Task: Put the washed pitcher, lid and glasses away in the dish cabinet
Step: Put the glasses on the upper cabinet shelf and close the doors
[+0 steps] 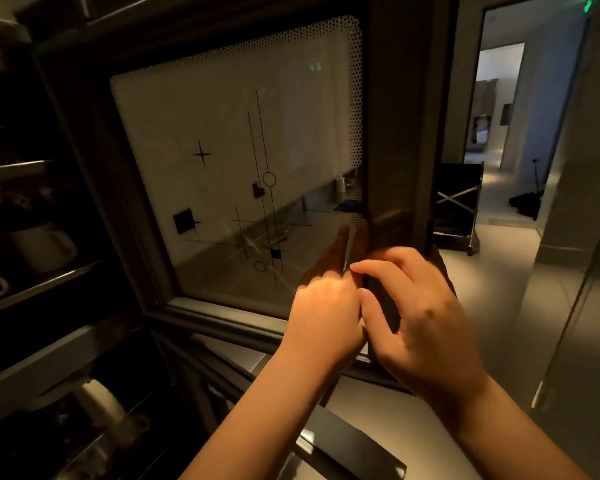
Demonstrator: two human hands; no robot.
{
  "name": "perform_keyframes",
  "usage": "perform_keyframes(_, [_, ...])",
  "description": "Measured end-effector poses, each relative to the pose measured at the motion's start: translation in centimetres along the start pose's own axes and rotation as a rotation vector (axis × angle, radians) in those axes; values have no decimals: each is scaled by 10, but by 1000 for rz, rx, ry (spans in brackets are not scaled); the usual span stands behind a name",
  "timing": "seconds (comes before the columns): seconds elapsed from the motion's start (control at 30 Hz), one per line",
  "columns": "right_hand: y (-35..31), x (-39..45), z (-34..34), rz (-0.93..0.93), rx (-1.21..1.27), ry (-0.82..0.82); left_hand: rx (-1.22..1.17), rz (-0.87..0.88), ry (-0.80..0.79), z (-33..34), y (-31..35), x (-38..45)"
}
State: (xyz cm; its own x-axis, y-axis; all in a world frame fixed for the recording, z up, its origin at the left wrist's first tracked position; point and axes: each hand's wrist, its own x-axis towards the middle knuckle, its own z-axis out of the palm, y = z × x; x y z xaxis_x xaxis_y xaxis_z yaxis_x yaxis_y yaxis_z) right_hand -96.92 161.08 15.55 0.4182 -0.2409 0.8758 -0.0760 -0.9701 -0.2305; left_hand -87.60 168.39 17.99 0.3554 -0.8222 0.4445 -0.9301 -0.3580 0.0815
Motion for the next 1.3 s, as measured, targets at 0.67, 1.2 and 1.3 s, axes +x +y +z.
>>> perform_keyframes(0.67, [28,67,-22,-139,129,329,331,505,532,-95,-2,54])
perform_keyframes(1.2, [57,83,-28,-464,7,298,768,870,486,-153,-1,89])
perform_keyframes(1.3, [76,98,-35,-617,-28,298,802,945,491,-163,3,99])
